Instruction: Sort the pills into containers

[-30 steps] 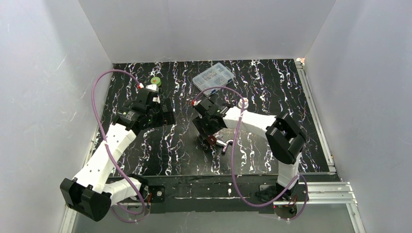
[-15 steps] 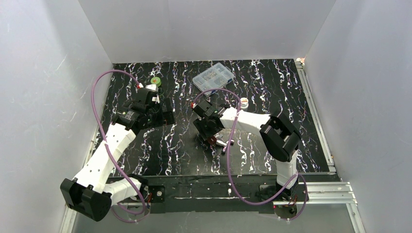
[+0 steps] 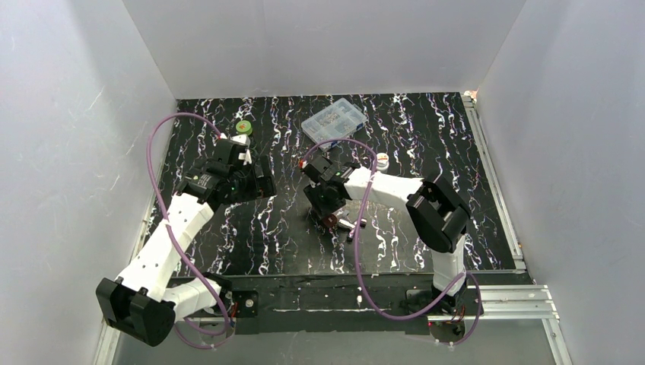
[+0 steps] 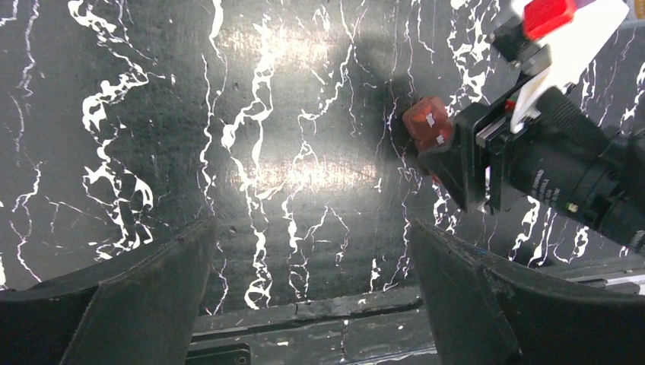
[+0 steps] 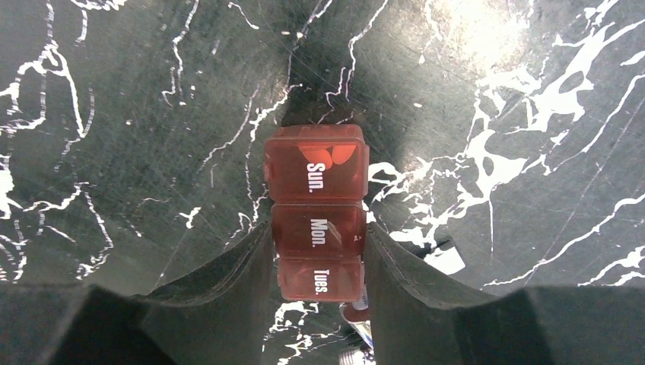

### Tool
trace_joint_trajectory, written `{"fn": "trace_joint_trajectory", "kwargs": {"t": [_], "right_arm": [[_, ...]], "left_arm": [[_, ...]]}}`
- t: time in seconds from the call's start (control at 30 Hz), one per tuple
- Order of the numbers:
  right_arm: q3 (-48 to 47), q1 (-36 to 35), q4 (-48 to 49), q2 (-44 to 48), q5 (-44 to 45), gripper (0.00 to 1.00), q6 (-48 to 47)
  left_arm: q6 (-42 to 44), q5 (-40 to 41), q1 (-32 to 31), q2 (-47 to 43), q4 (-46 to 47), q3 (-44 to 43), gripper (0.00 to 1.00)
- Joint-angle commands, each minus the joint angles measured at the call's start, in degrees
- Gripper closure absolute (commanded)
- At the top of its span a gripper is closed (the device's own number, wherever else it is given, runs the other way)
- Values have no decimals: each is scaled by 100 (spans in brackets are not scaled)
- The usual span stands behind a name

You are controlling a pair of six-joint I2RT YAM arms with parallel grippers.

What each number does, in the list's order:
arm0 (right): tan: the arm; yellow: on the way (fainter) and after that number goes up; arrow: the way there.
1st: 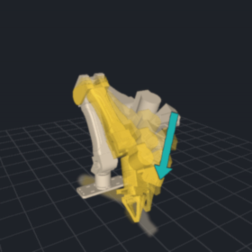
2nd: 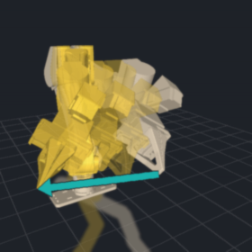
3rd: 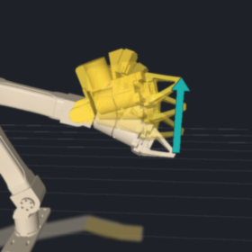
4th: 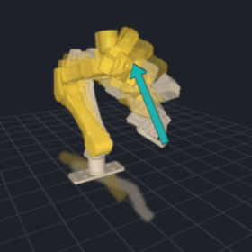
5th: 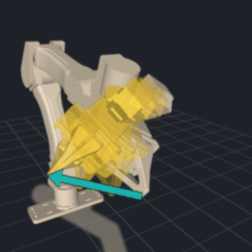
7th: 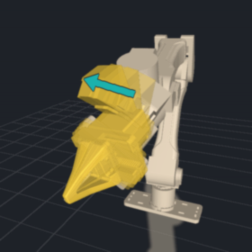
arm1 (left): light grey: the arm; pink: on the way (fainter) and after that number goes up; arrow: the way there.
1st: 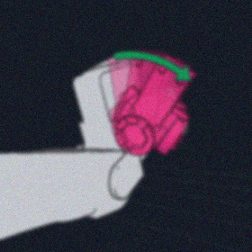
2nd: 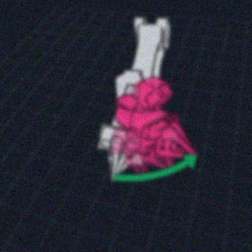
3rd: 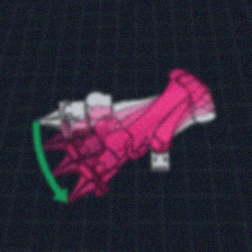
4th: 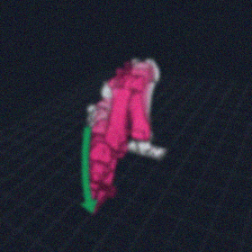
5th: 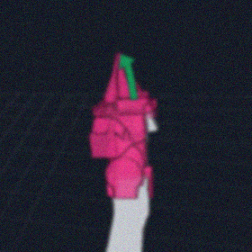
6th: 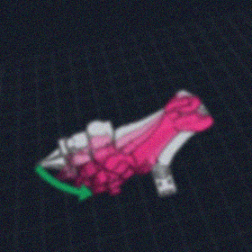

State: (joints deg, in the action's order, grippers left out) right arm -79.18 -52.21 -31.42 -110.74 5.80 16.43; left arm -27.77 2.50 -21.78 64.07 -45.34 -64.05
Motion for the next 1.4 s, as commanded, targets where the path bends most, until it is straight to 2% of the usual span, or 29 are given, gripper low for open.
{"fn": "trace_joint_trajectory", "kwargs": {"t": [0.0, 0.3, 0.53, 0.67, 0.83, 0.97, 1.37], "right_arm": [[-349, 185, -17, 208, -487, 68, 256], [-502, 653, -179, 836, -1666, 71, 649], [-747, 1079, -299, 1644, -2679, 71, 929], [-929, 1127, -455, 1949, -2951, 71, 964], [-951, 1105, -606, 2257, -2664, 71, 983], [-1053, 940, -638, 2307, -2268, 71, 1001], [-1269, 775, -728, 2149, -1677, 71, 1018]], "left_arm": [[-88, -346, 66, -60, 109, 220, 2], [-253, -1029, 201, -158, 525, 496, 4], [-508, -2343, 406, -485, 1414, 675, 15], [-980, -3138, 525, -432, 2190, 774, 17], [-2069, -3612, 557, -94, 3070, 808, 21], [-2793, -3478, 541, -4, 3619, 976, 26], [-2976, -3338, 84, 235, 3701, 978, 32]]}}
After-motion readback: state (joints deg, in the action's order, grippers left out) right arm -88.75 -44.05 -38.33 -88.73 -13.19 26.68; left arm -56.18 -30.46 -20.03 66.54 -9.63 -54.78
